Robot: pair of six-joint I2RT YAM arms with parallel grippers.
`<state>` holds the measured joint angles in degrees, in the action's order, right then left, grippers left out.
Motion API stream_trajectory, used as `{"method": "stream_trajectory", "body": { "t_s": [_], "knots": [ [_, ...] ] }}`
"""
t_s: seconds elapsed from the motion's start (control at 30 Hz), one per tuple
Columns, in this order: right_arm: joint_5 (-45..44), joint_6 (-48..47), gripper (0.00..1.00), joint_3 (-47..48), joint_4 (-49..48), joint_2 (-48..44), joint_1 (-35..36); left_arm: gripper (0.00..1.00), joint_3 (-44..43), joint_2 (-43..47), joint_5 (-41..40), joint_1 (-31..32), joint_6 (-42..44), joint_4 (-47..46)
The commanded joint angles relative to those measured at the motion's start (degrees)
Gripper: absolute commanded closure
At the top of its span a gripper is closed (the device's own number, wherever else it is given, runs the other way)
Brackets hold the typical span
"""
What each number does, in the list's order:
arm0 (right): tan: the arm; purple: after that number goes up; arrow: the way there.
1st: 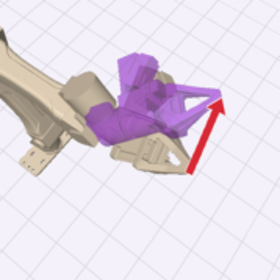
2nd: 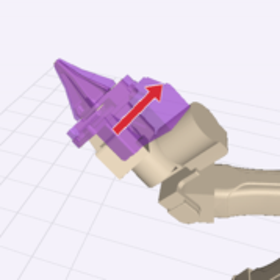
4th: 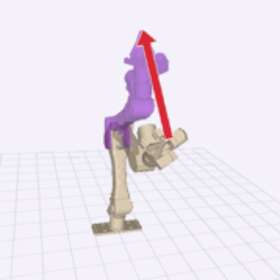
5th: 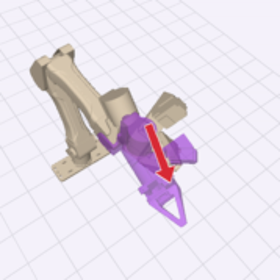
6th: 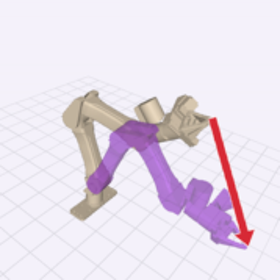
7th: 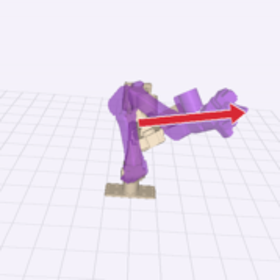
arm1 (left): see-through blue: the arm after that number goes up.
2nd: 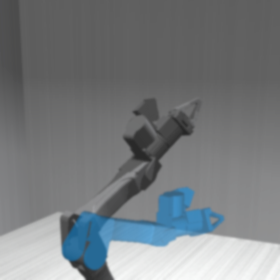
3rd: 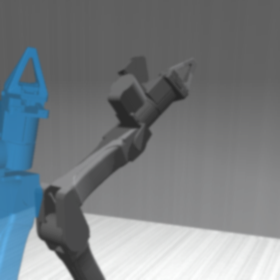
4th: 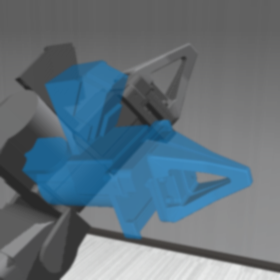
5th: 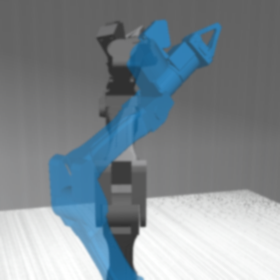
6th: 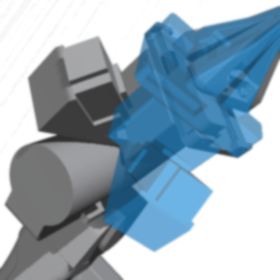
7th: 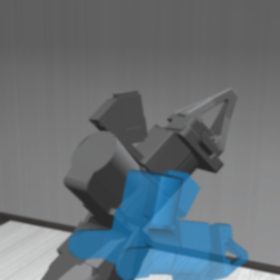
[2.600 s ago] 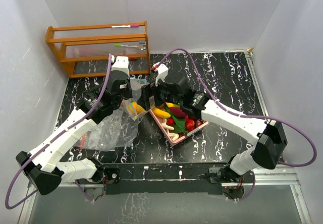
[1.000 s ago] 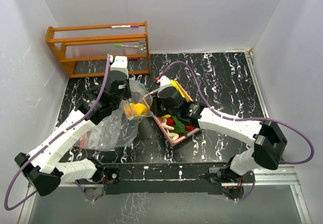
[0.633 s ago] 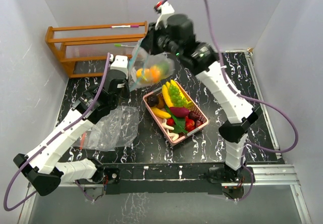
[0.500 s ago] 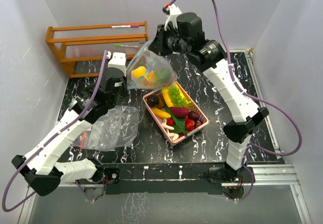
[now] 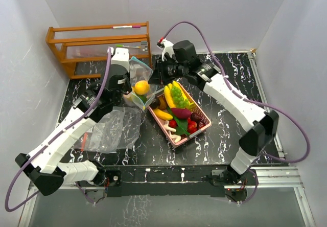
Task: Place the food in the zip-top bag and seal the zipper
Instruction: Adjust the zipper food storage bag at the center of the board.
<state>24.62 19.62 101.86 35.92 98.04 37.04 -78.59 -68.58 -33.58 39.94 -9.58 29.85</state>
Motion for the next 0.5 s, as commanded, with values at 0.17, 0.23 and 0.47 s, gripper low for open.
{"method": "stream_trajectory", "body": {
  "t_s": [0.17,0.23,0.47],
  "knots": [
    [1.77,-1.18,0.92,-5.42,-10.38,-8.07,2.48,1.00,0.50,2.43,-7.12,-0.61,-2.35,1.41],
    [3.88,0.28,0.92,-8.39,-12.24,-8.74,2.44,1.00,2.08,6.06,-7.11,-0.63,-1.14,-0.62],
    [4.86,2.77,0.92,-16.82,-16.14,-12.35,2.50,1.00,-0.79,10.25,-9.63,-0.66,0.11,2.40]
  ]
}}
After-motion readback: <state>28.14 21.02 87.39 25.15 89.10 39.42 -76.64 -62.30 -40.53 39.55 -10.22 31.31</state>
